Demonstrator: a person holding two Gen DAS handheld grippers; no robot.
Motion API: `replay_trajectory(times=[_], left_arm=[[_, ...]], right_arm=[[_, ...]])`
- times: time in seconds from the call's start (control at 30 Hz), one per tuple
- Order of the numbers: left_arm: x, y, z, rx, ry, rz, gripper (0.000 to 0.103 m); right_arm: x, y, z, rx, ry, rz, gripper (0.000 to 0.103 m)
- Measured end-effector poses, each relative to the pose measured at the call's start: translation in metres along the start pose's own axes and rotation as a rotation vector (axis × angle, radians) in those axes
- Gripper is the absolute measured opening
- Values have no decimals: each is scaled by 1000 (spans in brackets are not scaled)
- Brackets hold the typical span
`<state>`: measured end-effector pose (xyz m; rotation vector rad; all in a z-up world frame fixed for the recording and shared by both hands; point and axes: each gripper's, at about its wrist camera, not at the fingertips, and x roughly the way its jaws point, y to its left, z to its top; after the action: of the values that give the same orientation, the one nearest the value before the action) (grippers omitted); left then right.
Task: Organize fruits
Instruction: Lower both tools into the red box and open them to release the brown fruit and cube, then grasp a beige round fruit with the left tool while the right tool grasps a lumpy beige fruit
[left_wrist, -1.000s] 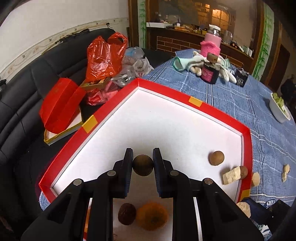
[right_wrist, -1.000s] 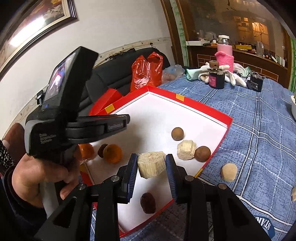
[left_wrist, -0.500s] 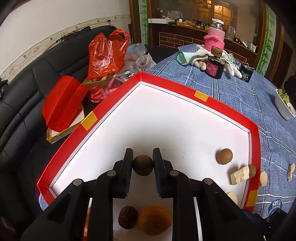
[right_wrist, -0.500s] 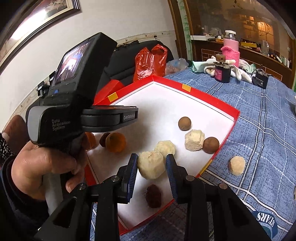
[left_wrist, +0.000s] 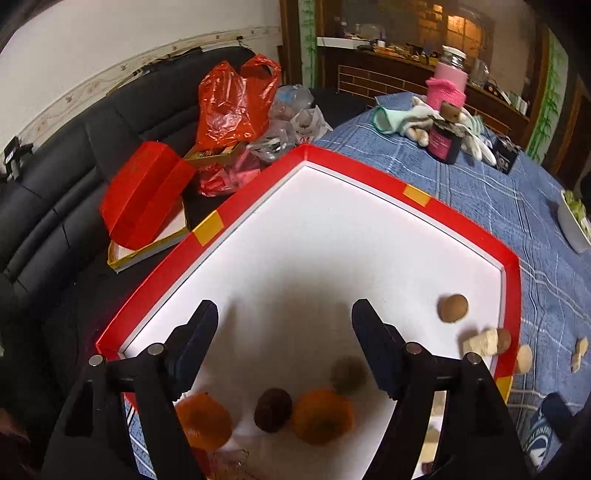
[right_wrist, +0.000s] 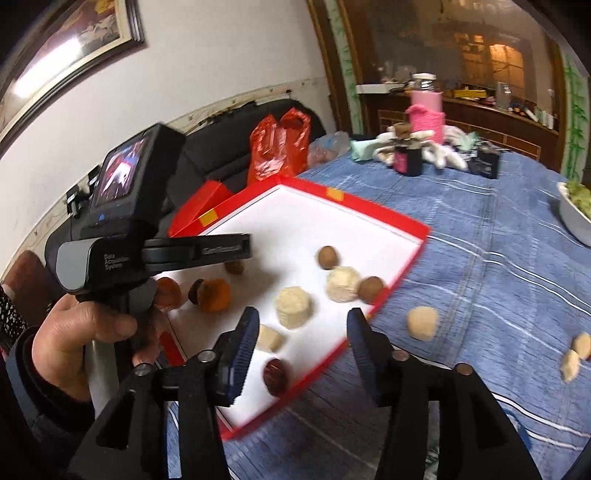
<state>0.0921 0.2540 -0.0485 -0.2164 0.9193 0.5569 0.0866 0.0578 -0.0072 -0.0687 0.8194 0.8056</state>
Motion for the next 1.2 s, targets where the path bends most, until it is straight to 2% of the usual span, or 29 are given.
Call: replay_trajectory(times=[0.17,0.3,0.4,0.53,0.73,0.87,0.9,0.97,1.0,1.2], left_arm=[[-26,-5,-6,-17,-70,-18,75],[-52,-20,-17,-16,-130,-82,75],[-67,-43,-27,31,-150,-134,75],[-83,-80,-44,139,-172,-198,75],[-92,-118,-62,258,-166,-251,75],[-88,-131,-69,272,-136,-273,75],[-86,-133,-70,274,-128,-274,75],[-85,-136,-72,274,-123,-275,75],[-83,-138,-72,273,-120,-278,75],[-74,-160,-70,259,-76,-296,75]], right_arm=[[-32,-34,-15,37,-32,-62,55],[-66,-96,-34,151,-60,-184,57],[-82,-149,-46,294,-53,-260,57],[-86,-191,-52,375,-28,-310,56],[-71,-208,-56,393,19,-311,50],[-55,-209,-45,368,42,-325,45],[-50,-210,-45,369,57,-331,38],[-43,-212,-46,368,70,-345,35],[-42,-210,-46,353,75,-354,27],[-50,-214,-47,372,38,-312,27]])
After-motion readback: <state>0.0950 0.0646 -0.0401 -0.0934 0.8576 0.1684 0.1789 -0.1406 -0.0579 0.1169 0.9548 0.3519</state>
